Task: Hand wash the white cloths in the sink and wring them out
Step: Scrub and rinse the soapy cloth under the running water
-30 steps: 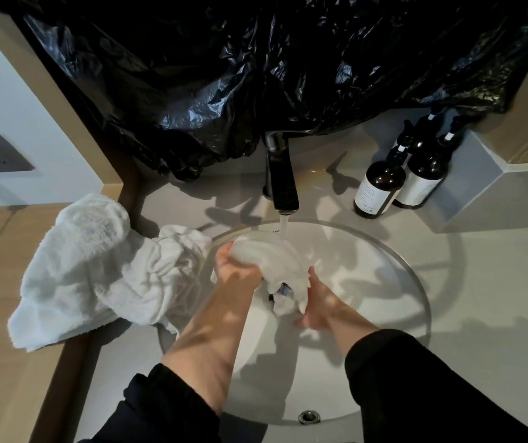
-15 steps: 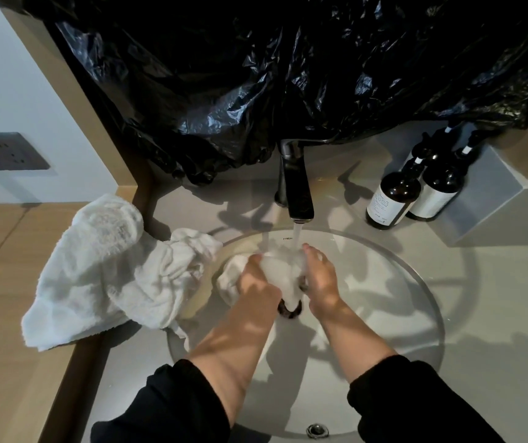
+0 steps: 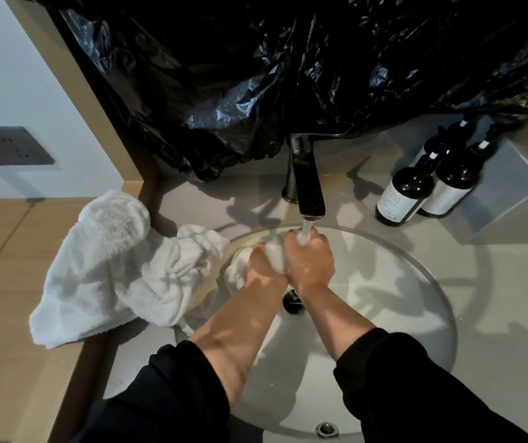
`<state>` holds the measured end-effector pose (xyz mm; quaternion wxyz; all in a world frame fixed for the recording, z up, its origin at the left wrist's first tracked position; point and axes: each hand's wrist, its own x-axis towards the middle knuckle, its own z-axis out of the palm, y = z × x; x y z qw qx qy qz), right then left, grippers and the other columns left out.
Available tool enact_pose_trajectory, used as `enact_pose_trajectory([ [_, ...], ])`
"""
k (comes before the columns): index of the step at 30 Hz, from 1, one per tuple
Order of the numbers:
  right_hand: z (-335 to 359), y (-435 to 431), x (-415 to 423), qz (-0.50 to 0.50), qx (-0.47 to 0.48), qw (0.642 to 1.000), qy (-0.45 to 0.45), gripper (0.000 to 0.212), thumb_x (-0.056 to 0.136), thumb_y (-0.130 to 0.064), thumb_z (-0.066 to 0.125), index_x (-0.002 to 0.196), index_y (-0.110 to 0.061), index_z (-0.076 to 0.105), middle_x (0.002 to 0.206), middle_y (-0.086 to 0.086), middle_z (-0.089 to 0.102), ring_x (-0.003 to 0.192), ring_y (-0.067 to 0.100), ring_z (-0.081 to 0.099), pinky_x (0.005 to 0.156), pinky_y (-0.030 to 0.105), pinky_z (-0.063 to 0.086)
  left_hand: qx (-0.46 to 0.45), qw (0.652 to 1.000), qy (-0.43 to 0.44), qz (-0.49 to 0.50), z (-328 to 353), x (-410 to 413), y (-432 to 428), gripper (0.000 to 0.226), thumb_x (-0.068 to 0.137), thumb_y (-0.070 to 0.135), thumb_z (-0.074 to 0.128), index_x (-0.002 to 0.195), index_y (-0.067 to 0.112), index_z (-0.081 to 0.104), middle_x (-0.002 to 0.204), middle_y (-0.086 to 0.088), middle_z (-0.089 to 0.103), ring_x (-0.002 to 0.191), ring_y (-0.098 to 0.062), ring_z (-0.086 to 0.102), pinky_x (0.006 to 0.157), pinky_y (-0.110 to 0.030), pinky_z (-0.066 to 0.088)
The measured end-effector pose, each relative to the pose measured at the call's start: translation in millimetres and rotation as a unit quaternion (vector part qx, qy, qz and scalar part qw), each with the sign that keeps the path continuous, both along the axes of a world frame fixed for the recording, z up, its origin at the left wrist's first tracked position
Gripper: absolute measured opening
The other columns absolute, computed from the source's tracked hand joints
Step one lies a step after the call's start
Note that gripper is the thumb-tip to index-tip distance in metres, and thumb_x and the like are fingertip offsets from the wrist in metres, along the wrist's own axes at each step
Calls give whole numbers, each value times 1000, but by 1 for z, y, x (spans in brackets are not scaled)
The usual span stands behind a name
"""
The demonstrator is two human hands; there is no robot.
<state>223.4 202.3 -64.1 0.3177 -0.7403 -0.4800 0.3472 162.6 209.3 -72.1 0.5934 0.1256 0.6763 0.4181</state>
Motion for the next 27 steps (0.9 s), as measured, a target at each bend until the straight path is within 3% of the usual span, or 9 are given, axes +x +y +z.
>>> enact_pose_trajectory([
  [1,1,2,5,-1,2,1000,-17,24,85,-40,50,75,-19,56,78,2,59,74,23,57,68,30,43,20,990,-129,51,7,-1,-6,33,101,26,37,128,13,50,95,-5,57,101,-20,56,92,-31,40],
  [3,0,6,20,-34,2,999,-14,31,91,-34,49,73,-11,58,71,2,60,71,25,56,62,26,36,-2,978,-196,66,4,8,-10,36,101,28,35,128,8,49,88,-5,53,93,-23,54,83,-32,46],
  [6,-10,9,42,-72,4,997,6,29,91,-31,49,72,-12,60,68,-1,60,75,26,59,68,25,35,6,985,-171,36,12,24,-17,19,103,19,35,104,11,52,81,-1,50,71,-14,52,58,-23,49],
  [9,-12,8,60,-79,18,994,75,34,89,-28,53,60,-13,59,57,-2,58,63,21,57,60,26,38,-6,980,-188,58,19,33,-19,23,101,25,36,106,10,52,84,-4,55,77,-19,55,69,-25,50],
  [13,1,10,90,80,-46,992,82,29,92,-28,57,69,-12,63,58,3,58,57,19,55,50,22,39,1,980,-200,7,14,27,-20,27,99,22,34,84,10,53,81,-8,54,74,-23,53,70,-31,43],
  [18,18,10,150,293,-262,899,193,27,101,-39,43,96,-22,63,68,-14,69,61,1,64,61,18,47,38,968,-234,-77,20,2,-38,29,92,12,41,74,8,64,61,-4,67,67,-22,61,68,-32,47],
  [21,9,17,161,239,-347,865,273,64,89,-67,33,93,-13,68,79,5,64,68,14,64,80,27,40,85,936,-335,-74,21,-10,-48,22,75,9,56,60,4,72,69,-8,70,69,-23,71,81,-38,46],
  [24,-7,21,141,163,-357,844,365,71,92,-68,22,115,-8,52,90,17,68,70,27,70,67,31,40,114,912,-351,-180,30,-15,-52,22,55,16,77,71,3,70,81,-12,69,80,-25,68,87,-39,46],
  [27,-15,12,105,68,-341,786,512,79,93,-69,22,133,-2,38,112,28,59,79,37,69,67,38,52,154,871,-365,-290,40,-18,-56,30,65,24,70,86,3,74,83,-10,72,83,-23,68,84,-31,51],
])
